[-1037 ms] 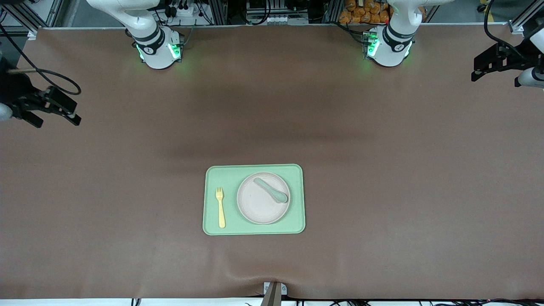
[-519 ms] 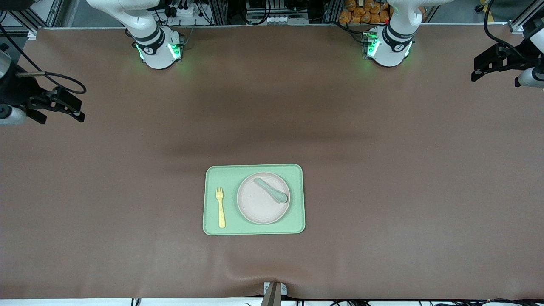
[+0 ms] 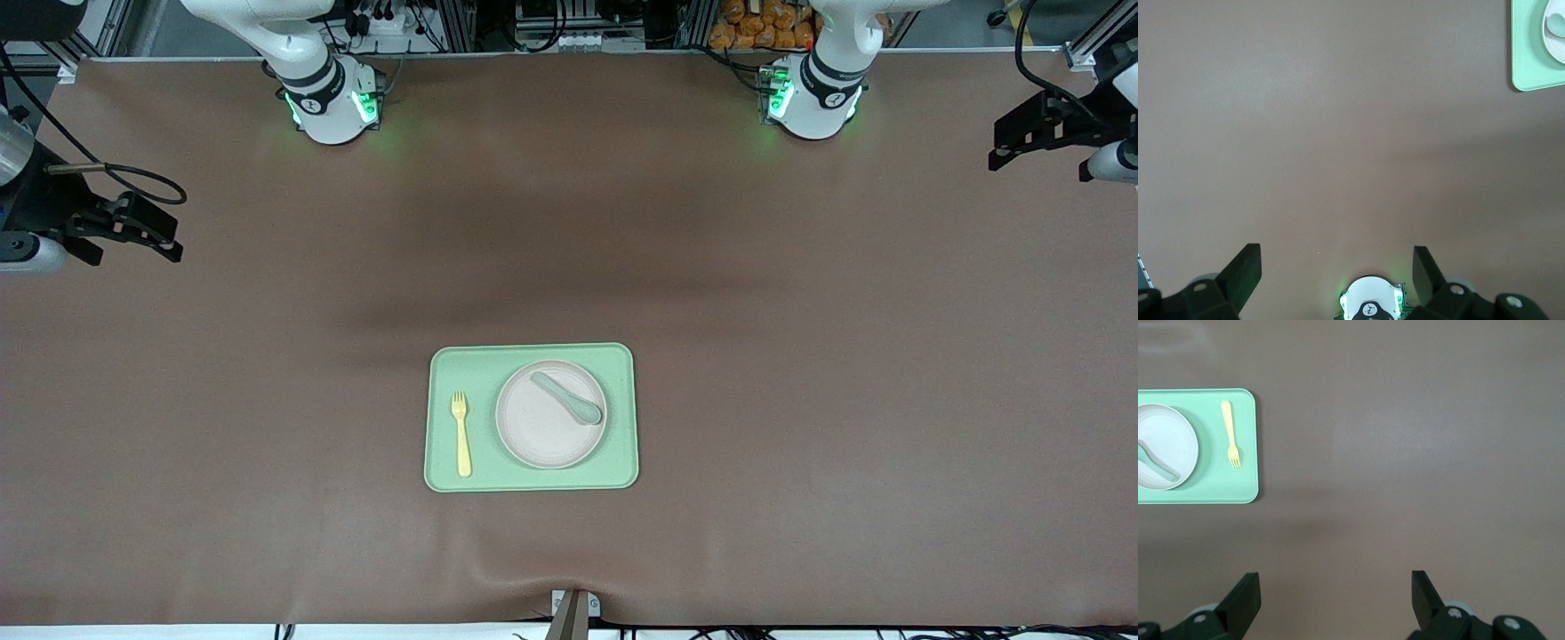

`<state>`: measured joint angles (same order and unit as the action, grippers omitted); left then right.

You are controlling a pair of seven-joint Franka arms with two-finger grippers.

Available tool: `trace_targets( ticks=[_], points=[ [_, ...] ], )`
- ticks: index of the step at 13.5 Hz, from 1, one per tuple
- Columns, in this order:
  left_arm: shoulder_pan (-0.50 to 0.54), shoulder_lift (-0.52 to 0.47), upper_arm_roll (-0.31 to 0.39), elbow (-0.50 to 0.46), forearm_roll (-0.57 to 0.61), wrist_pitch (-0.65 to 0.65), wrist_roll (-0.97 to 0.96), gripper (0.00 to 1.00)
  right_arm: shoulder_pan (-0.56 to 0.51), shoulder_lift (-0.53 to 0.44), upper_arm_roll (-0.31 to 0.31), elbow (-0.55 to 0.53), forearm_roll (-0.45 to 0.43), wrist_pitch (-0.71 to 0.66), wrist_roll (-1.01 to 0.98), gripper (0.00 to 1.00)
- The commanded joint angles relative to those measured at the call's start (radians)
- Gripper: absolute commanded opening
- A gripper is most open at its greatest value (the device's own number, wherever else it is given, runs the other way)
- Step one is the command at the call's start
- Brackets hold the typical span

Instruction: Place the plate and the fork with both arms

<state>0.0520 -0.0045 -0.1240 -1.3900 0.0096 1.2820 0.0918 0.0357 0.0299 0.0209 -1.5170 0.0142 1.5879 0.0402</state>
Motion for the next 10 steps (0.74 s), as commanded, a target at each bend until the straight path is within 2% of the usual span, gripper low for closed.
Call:
trace_targets(
  ticks=[1,10],
  points=[
    [0.002,-0.014,-0.002,-0.006,0.015,-0.001,-0.011,1.0,-0.02,-0.011,0.021,0.0,-0.017,-0.008,-0.008,1.0],
    [0.002,-0.014,-0.002,-0.006,0.015,-0.001,-0.011,1.0,-0.013,-0.011,0.021,0.001,-0.017,-0.014,-0.006,1.0]
  ],
)
